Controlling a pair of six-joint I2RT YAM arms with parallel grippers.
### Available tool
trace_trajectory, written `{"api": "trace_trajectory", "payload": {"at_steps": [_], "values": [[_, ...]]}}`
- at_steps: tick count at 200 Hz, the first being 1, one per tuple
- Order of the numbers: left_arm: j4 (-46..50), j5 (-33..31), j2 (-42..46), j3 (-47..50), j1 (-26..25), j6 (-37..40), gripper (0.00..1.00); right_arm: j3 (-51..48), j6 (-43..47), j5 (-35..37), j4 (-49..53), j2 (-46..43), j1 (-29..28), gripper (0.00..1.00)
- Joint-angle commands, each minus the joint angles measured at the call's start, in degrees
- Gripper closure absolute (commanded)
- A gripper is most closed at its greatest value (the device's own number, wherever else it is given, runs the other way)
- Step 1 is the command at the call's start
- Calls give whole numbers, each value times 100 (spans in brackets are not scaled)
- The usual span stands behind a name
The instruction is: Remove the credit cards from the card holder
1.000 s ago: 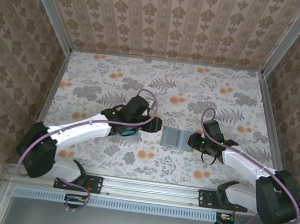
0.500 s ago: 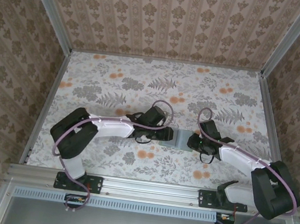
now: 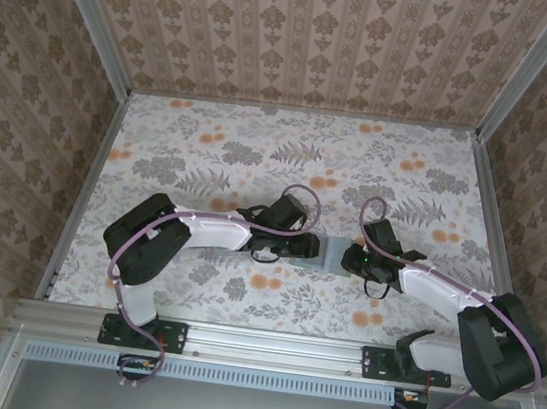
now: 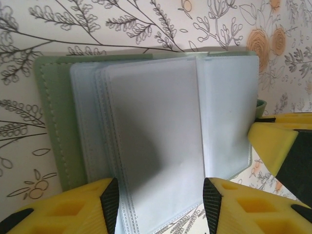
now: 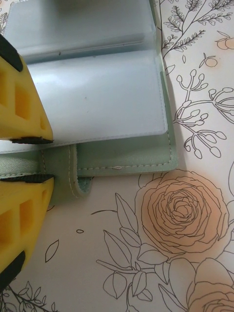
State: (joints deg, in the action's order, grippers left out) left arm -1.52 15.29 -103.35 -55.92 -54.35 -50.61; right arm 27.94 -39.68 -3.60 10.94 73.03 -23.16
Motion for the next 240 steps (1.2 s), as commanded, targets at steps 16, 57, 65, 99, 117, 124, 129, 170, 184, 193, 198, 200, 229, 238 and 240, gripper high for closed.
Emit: {"api": "trace_trajectory", "payload": {"at_steps": [16,57,65,99,117,124,129,170,184,193,198,200,229,238,240], "values": [[-448,365,-71,-164,-84,-46,49,61,-110,-3,152,119,-55,73],[-479,437,-87,-259,-148,35,46,53,-110,-11,154,108,-58,73],[-506,469,-89,-270,-154,34,46,53,-110,-13,150,107,-58,73],[-582,552,-89,-365,-218,59,44,44,-126,-10,152,105,-61,72],[-558,578,-96,-449,-251,103,42,44,-129,-10,155,103,-62,72],[-558,597,-108,-478,-260,118,41,46,-128,-10,162,96,-66,72],[-575,613,-119,-489,-269,130,41,44,-132,-5,167,96,-65,72],[-731,772,-250,-650,-361,132,40,21,-287,228,330,-66,-62,67],[-736,791,-277,-679,-372,144,40,-16,-369,419,455,-288,-56,66],[-774,808,-274,-675,-377,144,40,-38,-431,583,574,-482,-52,65],[-775,809,-265,-666,-380,148,40,-58,-448,655,624,-601,-44,65],[-772,809,-265,-666,-376,148,40,-67,-452,682,647,-647,-41,65],[-728,759,-243,-639,-377,173,40,-162,-492,855,822,-1246,20,63],[-699,732,-209,-626,-367,198,40,-166,-472,860,831,-1337,28,62],[-680,724,-204,-627,-366,211,40,-166,-464,849,835,-1349,30,62]]}}
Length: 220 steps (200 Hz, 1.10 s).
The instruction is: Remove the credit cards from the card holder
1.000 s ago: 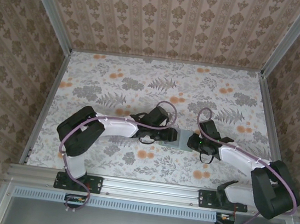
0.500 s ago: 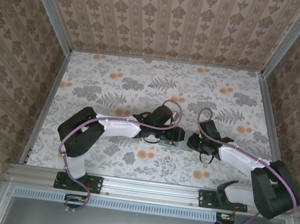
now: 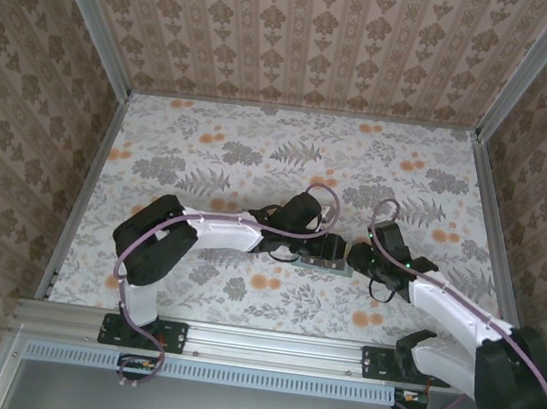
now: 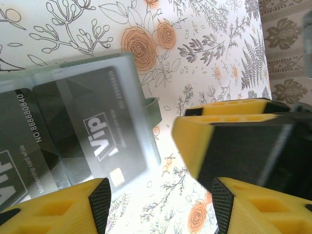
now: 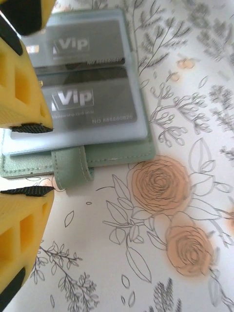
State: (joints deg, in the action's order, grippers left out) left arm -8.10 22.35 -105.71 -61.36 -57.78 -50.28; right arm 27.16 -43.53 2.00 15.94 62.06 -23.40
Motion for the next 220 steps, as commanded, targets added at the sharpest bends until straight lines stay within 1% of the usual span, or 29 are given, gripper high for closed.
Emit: {"api": "trace_trajectory", "payload": {"at_steps": [1,31,49,65,75,80,86,93,98,102,109,122,125,134,173,206,220], "values": [[-11,12,37,-85,-23,182,40,-88,-74,291,333,-254,54,62],[309,-238,246,12,73,314,41,-20,102,-77,149,-85,54,63],[555,-408,309,72,161,371,45,24,184,-422,-97,102,40,69],[540,-476,332,195,226,291,51,91,262,-660,-276,253,2,73],[510,-484,318,247,258,226,53,185,321,-716,-307,363,-47,75],[483,-479,307,263,280,203,59,236,348,-719,-295,431,-71,76],[450,-464,285,274,286,175,63,303,383,-729,-282,520,-92,77],[419,-452,259,279,297,146,64,368,419,-721,-262,633,-112,78],[414,-444,235,269,294,127,65,413,439,-719,-244,712,-116,81],[396,-434,221,255,300,121,69,444,450,-719,-234,776,-124,83],[396,-408,186,220,297,107,71,502,472,-719,-215,889,-121,86],[388,-381,131,158,295,68,72,574,502,-727,-216,1073,-137,87],[389,-380,116,143,288,64,75,586,503,-728,-204,1112,-138,88],[438,-380,74,88,289,45,77,622,503,-694,-185,1223,-146,89],[422,-319,-119,-18,260,-91,78,638,459,-492,-52,1484,-148,93],[420,-293,-235,-75,239,-166,78,581,424,-541,-77,1619,-150,97],[410,-284,-285,-98,222,-201,77,550,392,-603,-136,1659,-156,97]]}}
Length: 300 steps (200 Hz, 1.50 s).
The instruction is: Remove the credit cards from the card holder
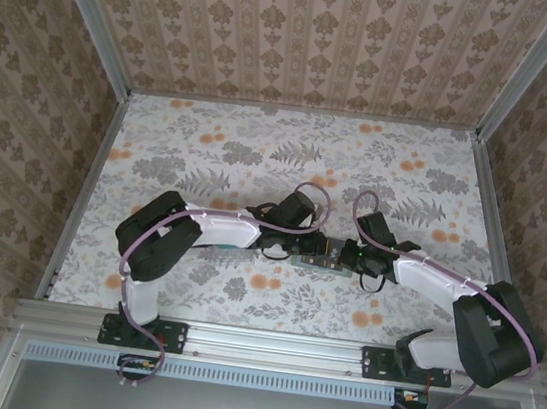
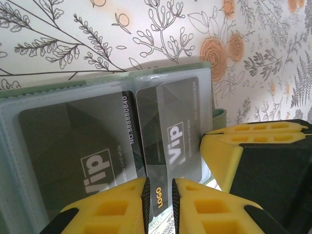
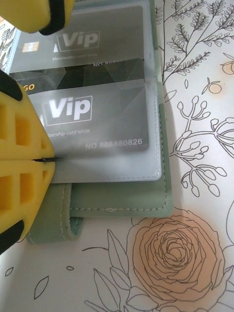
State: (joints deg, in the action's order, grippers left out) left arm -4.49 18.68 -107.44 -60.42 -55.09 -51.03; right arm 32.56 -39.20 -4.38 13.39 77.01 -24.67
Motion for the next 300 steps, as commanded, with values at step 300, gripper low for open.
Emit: {"api": "trace_trajectory", "payload": {"at_steps": [300], "values": [[631,-53,-454,-488,-154,-118,71,-15,-44,-90,22,200,-73,98]]}}
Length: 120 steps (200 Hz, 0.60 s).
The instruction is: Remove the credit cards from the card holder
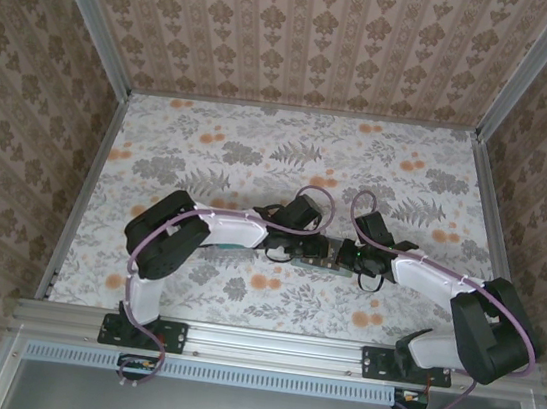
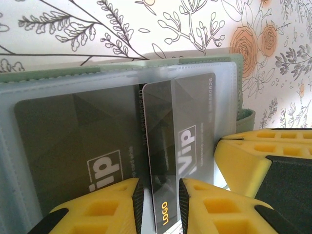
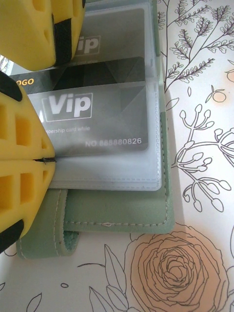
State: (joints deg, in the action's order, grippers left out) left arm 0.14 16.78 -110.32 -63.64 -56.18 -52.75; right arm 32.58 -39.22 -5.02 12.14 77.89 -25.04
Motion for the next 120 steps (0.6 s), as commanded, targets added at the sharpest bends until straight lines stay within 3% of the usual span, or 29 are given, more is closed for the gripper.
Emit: {"api": "trace_trajectory", "payload": {"at_steps": [1,77,95,112,120], "values": [[165,139,-169,-167,-43,54,71,-16,-42,-30,139,113,-36,98],[-199,323,-97,-65,-36,-64,77,-7,-46,-78,106,139,-59,98],[-310,359,-62,-2,-17,-122,85,1,-50,-79,110,139,-54,98],[-427,413,-44,52,17,-176,86,3,-48,-80,108,139,-54,98],[-490,436,-42,92,33,-207,94,3,-50,-79,109,139,-54,98]]}}
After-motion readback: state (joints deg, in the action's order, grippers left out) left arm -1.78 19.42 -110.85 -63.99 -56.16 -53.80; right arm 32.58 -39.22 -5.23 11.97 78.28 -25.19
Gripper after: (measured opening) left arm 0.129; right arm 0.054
